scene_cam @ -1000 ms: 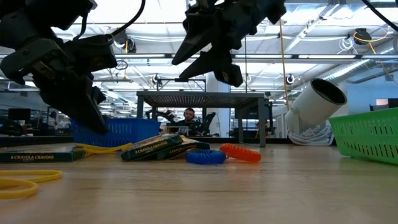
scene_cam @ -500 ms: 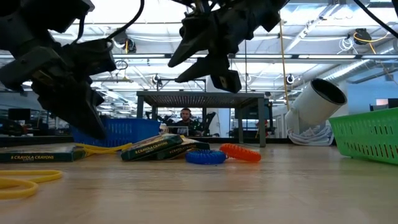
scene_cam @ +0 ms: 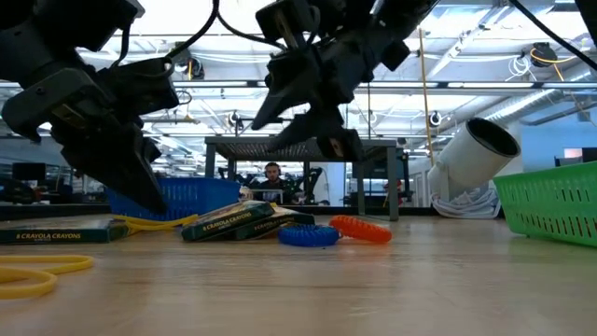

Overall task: Pick & Place Office Desk Supplies
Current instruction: Put the yellow crayon box into the blue bin

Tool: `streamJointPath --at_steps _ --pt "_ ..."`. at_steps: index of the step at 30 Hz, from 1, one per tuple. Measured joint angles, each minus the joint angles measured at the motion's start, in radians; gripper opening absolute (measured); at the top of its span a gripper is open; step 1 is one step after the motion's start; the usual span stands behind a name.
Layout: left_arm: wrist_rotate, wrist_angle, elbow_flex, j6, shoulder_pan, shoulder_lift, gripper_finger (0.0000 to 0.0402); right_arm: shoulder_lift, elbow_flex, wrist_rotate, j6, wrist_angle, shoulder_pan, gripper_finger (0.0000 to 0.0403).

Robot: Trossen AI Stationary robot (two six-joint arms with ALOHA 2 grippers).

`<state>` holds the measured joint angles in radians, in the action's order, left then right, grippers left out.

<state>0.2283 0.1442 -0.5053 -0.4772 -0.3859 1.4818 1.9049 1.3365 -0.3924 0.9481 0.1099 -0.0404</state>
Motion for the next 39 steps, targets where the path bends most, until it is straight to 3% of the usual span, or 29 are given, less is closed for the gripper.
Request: streamJointPath --at_steps 11,17,39 --pt "-0.001 0.017 0.0 0.019 0.0 0.0 0.0 0.043 -0.002 -0.009 0.034 -0.012 0.029 0.0105" --pt "-0.011 0.014 0.0 0.019 0.0 0.0 0.0 0.093 -0.002 -0.081 0.061 -0.05 0.027 0.0105" --pt "-0.019 0.009 0.0 0.015 0.0 0.025 0.0 0.138 -0.001 -0.053 0.076 -0.085 0.04 0.0105"
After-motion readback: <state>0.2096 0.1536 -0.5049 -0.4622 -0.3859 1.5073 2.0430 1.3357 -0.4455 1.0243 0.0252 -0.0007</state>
